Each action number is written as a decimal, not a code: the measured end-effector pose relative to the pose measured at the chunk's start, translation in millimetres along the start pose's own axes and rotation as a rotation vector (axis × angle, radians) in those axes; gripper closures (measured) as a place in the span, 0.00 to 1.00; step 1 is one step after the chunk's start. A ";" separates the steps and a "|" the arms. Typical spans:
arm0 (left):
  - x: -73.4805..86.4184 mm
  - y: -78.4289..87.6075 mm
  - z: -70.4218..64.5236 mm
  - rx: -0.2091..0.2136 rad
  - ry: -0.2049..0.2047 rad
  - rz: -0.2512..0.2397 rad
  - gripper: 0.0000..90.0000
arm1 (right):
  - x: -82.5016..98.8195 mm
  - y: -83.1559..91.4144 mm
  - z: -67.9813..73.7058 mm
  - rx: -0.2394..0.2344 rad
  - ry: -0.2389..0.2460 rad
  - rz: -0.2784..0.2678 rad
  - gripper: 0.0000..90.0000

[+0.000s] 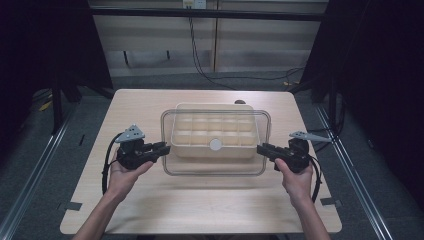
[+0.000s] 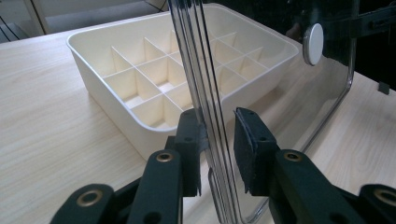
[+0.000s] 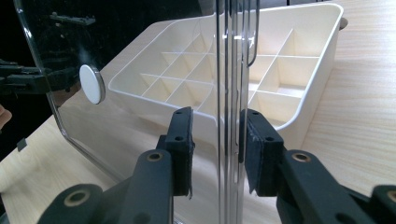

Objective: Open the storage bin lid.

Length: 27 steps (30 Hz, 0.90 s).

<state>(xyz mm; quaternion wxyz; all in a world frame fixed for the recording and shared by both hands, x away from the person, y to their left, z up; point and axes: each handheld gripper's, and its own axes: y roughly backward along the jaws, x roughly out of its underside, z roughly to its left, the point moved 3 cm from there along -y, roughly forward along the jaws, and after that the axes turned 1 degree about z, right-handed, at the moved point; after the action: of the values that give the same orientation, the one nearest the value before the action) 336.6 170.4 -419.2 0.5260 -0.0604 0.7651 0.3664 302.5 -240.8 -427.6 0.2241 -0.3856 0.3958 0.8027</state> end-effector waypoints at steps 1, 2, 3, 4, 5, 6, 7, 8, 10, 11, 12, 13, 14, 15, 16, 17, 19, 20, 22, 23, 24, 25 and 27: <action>1.0 0.2 0.0 0.000 0.004 0.002 0.80 | 0.4 0.1 0.4 -0.001 0.004 0.002 0.74; 2.1 0.2 0.2 0.000 0.005 0.002 0.80 | 0.5 0.2 0.7 -0.001 0.004 0.002 0.74; 3.3 0.5 0.0 0.001 0.011 0.004 0.80 | 0.9 0.3 1.3 0.000 0.006 0.005 0.74; 4.8 0.7 -0.1 0.004 0.017 0.005 0.81 | 1.4 0.6 1.7 0.001 0.011 0.008 0.74; 6.2 1.1 -0.5 0.001 0.021 0.006 0.81 | 2.1 0.9 2.5 0.001 0.010 0.007 0.74; 7.8 1.4 -0.8 0.002 0.020 0.010 0.81 | 2.9 1.2 3.1 0.000 0.016 0.008 0.74; 9.2 1.7 -1.1 0.002 0.024 0.011 0.81 | 4.0 1.6 4.0 -0.002 0.014 0.010 0.74; 10.4 2.0 -1.2 0.001 0.023 0.013 0.81 | 5.1 1.8 4.7 -0.002 0.014 0.013 0.74; 12.7 1.9 -1.5 0.005 0.029 0.017 0.81 | 7.4 2.5 5.9 -0.001 0.014 0.011 0.74; 13.9 1.5 -1.7 0.007 0.030 0.021 0.81 | 8.3 3.0 6.7 -0.001 0.011 0.010 0.74; 15.0 1.0 -2.0 0.008 0.029 0.026 0.81 | 9.2 3.3 6.8 -0.002 0.011 0.013 0.74; 15.9 0.5 -2.7 0.008 0.031 0.025 0.81 | 9.8 3.7 6.7 -0.002 0.011 0.015 0.74; 16.8 0.5 -3.5 0.008 0.029 0.030 0.81 | 10.2 4.2 6.7 0.000 0.011 0.014 0.74; 17.4 0.6 -4.3 0.008 0.028 0.033 0.81 | 10.6 4.8 6.7 0.001 0.010 0.016 0.74; 17.9 1.0 -5.2 0.006 0.025 0.035 0.81 | 11.0 5.6 6.8 0.000 0.011 0.015 0.74; 18.2 1.7 -5.9 0.007 0.024 0.034 0.81 | 11.5 6.4 7.1 0.000 0.011 0.014 0.74; 18.7 3.8 -7.9 0.006 0.023 0.032 0.81 | 12.5 8.2 8.4 -0.004 0.013 0.013 0.74; 18.8 4.6 -9.8 0.006 0.027 0.031 0.81 | 13.1 9.3 9.4 -0.002 0.015 0.014 0.74; 19.5 7.3 -11.9 0.011 0.019 0.035 0.81 | 14.9 11.4 11.4 -0.001 0.020 0.017 0.74; 20.0 8.4 -13.2 0.016 0.015 0.033 0.81 | 16.2 13.0 12.5 0.003 0.023 0.021 0.74; 20.9 9.4 -14.2 0.015 0.014 0.030 0.81 | 17.2 14.4 13.7 0.003 0.025 0.022 0.74; 21.9 10.4 -14.9 0.011 0.013 0.025 0.81 | 18.1 15.8 14.9 -0.001 0.029 0.020 0.75; 23.3 11.0 -14.9 0.009 0.019 0.027 0.81 | 19.8 18.3 17.6 -0.007 0.028 0.018 0.75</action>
<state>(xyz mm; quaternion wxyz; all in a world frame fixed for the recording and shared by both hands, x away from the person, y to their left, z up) 309.7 175.9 -430.9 0.5139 -0.0510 0.7726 0.3693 270.6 -236.3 -428.1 0.2099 -0.3941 0.3995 0.8006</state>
